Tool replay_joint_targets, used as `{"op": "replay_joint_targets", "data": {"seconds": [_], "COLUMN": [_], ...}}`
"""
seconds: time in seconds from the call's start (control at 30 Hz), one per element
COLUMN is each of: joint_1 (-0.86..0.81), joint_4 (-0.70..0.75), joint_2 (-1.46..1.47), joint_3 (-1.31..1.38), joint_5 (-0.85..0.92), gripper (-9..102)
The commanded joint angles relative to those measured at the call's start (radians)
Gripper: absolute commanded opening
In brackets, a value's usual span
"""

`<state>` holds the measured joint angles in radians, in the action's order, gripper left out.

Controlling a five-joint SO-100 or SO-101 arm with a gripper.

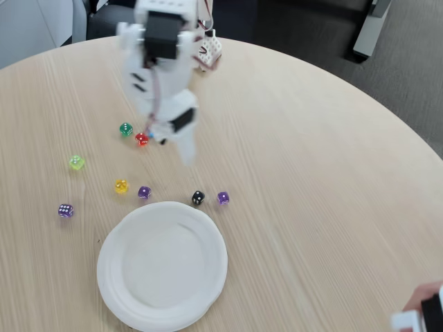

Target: Pick a purple dice and put it in the plate.

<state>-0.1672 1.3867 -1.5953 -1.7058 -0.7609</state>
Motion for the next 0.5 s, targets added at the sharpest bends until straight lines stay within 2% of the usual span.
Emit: {"op": "replay_joint_targets", "data": {"seconds": [0.0,0.27,0.47], "joint_1": [-0.071,-0.172,-0.164], "joint_4": [0.006,-0.025,-0.229], "joint_2": [0.012,0.078,0.104], "joint_3": [0.032,0.034,0.032], "joint_5": [0.040,0.133,0.152], "gripper": [24,27,26]}}
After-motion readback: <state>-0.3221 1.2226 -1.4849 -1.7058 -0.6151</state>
